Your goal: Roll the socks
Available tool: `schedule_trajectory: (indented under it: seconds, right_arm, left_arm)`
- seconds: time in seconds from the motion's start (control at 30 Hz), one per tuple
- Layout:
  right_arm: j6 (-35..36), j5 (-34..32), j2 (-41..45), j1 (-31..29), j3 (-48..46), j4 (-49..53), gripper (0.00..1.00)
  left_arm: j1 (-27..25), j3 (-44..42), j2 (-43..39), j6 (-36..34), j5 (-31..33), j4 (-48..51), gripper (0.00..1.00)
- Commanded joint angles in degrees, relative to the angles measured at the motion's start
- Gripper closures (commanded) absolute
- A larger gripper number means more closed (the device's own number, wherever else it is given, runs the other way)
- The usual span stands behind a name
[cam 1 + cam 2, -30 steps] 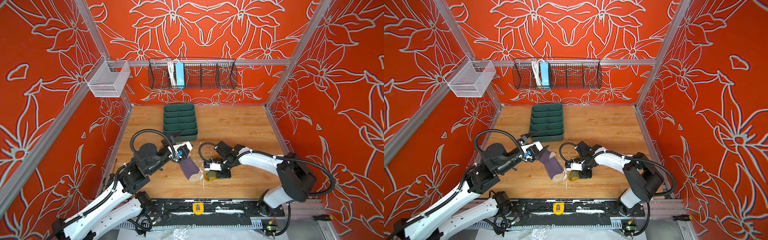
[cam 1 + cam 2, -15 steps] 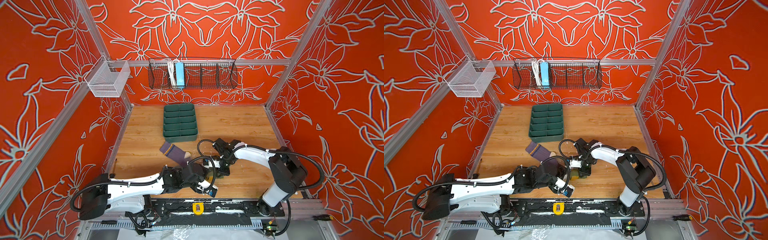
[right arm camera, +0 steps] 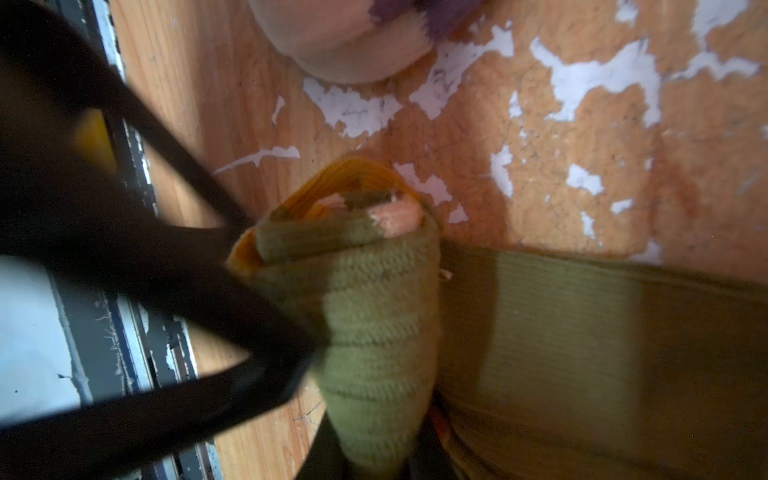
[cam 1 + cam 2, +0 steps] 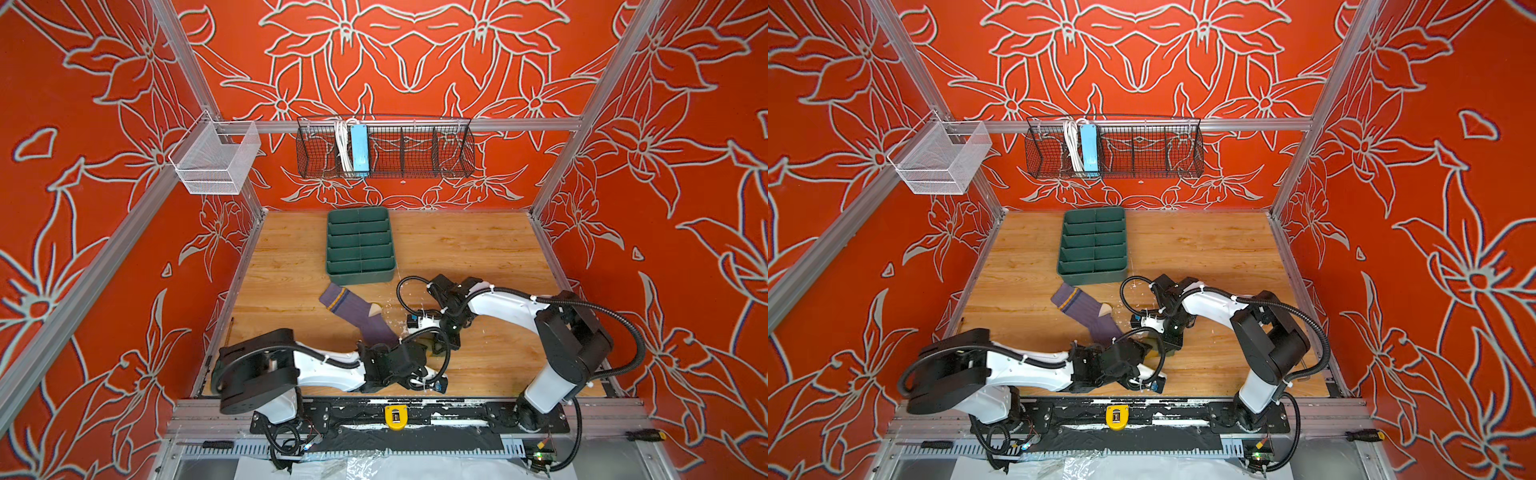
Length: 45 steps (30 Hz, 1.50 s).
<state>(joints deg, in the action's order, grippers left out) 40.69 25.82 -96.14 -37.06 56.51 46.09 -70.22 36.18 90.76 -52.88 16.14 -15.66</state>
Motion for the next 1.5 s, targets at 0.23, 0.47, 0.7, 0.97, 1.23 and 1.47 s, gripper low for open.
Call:
schedule_trajectory:
  seconds: [0.23,0.47,0.7,0.97,1.23,1.47]
  right_arm:
    - [-0.5,0.8,1.3,0.5,-2.1,1.4,1.0]
    - [-1.0,0.4,2.4,0.5,-2.5,0.3,1.0]
    - [-2.4,-9.2,6.9,0.5,-3.9,-3.3,0.38]
    - [-3.4,-18.2,23.1,2.5,-11.8,-7.0,0.02]
    - [-8.0,-37.7,41.8,14.5,-19.7,-31.0,0.02]
    - [-29.5,-47.7,41.3,20.3,-8.7,-32.0,0.02]
  left_arm:
    - [0.0,4.9,14.6,3.3,14.5,-13.3,0.38]
    - [-0.2,3.2,14.1,4.7,13.7,-9.6,0.86]
    - [-0.4,4.5,11.7,6.5,11.5,-0.5,1.0]
    - [-0.5,5.3,10.2,9.2,10.7,7.0,1.0]
    - [0.4,14.0,11.9,13.0,2.5,22.6,1.0]
    - [7.1,36.0,19.2,21.5,-19.7,50.0,0.94]
